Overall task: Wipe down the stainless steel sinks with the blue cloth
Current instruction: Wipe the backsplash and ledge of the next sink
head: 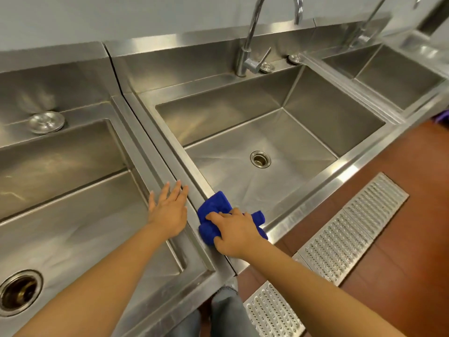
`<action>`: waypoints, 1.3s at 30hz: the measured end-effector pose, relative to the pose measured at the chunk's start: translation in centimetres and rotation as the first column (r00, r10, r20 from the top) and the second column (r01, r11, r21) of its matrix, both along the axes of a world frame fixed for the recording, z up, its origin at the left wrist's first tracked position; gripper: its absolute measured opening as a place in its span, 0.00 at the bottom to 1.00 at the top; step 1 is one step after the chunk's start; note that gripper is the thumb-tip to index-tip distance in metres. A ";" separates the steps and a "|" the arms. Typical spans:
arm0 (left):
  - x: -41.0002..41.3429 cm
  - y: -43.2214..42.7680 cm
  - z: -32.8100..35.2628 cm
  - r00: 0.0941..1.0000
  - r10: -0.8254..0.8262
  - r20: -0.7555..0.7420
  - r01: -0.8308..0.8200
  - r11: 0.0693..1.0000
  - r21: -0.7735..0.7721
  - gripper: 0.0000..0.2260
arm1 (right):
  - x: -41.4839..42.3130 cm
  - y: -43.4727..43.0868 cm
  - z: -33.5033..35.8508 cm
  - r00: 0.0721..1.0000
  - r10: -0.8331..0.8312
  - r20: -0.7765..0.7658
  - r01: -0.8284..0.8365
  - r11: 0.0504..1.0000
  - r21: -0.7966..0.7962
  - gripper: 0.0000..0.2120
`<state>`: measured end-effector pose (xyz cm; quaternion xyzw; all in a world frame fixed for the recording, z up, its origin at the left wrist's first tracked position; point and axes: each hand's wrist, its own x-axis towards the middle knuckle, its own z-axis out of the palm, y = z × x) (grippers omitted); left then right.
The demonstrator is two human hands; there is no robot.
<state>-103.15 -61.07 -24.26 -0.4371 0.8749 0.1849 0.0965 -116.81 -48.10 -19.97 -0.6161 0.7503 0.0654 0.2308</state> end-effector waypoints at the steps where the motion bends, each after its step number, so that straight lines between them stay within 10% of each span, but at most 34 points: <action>1: -0.2 0.0 -0.1 1.000 -0.004 -0.004 0.004 1.000 -0.007 0.25 | 0.0 1.0 0.2 1.000 -0.007 -0.005 0.007 1.000 0.010 0.21; 23: -2.7 2.3 0.4 0.988 -0.148 -0.037 0.146 0.989 -0.038 0.26 | -7.8 6.8 -0.9 0.860 -0.494 -0.127 0.489 0.869 -0.071 0.20; 32: -4.4 3.0 0.4 0.979 -0.204 -0.026 0.202 0.978 -0.053 0.26 | -1.5 8.5 -2.2 0.949 -0.315 0.033 0.316 0.938 -0.140 0.26; 39: -4.7 3.7 0.4 0.974 -0.222 -0.053 0.220 0.975 -0.045 0.26 | -5.1 6.6 -1.5 0.876 -0.472 -0.101 0.465 0.881 -0.090 0.19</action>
